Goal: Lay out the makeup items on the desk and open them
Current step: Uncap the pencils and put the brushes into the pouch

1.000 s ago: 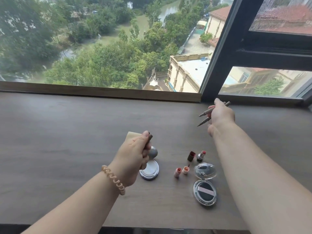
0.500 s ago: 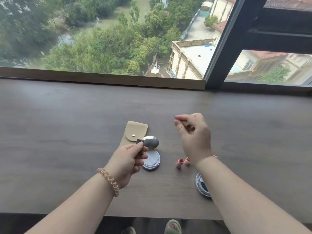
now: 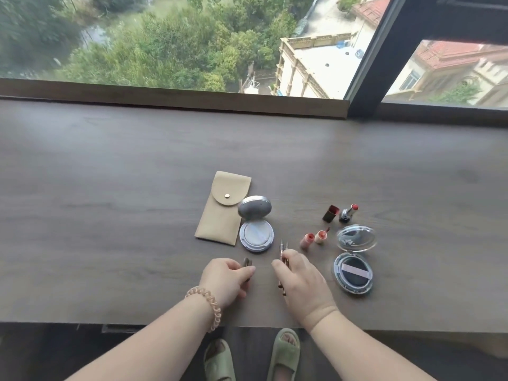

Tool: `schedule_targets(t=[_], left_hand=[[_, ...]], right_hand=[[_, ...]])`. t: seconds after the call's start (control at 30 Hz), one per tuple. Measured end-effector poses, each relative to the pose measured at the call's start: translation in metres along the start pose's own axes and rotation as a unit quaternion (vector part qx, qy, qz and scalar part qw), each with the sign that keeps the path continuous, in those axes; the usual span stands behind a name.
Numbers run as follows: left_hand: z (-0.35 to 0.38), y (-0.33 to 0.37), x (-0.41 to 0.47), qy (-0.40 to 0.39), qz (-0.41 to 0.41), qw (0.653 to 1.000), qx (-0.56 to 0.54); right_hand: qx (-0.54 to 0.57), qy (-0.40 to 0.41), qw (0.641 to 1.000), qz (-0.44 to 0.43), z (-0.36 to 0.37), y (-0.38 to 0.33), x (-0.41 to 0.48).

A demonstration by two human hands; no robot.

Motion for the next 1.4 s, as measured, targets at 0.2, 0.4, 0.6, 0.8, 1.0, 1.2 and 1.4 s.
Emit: schedule_targets(t=[0.2,0.4,0.6,0.8,1.0,1.2,1.4], left_hand=[[0.023,0.008,0.005,-0.01,0.039,0.991,0.128],[0.039,0.022,0.008,0.019,0.068,0.98,0.188],[0.049,0.021,0.012,0.038,0.069,0.981,0.18],[0.048,0.021,0.013,0.071,0.06,0.992,0.086],[-0.029,0.038,0.011,0.265,0.076,0.958,0.079],[-0.071,0.026,0.056,0.237,-0.041,0.954,0.177],[-0.07,0.029,0.079,0.188,-0.078,0.952,0.229]], right_hand=[[-0.058,-0.024,0.998,0.022,0.016,0.01,-0.009],[-0.066,-0.07,0.994,0.055,0.018,0.012,-0.012],[-0.026,-0.02,0.999,0.04,-0.001,0.018,-0.022],[0.008,-0.027,0.999,0.03,-0.013,0.016,-0.027],[0.067,0.022,0.997,-0.028,-0.029,-0.005,-0.006],[0.118,0.039,0.988,-0.092,-0.028,-0.047,0.015],[0.125,0.038,0.987,-0.094,-0.026,-0.055,0.033]])
Point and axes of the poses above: each hand's wrist, its own x-axis towards the middle knuckle, its own z-axis out of the palm, y = z × x, the point moved 5 cm from there along x, towards the middle knuckle, and after that the axes turned 11 degrees about z, right-handed, at the moved point
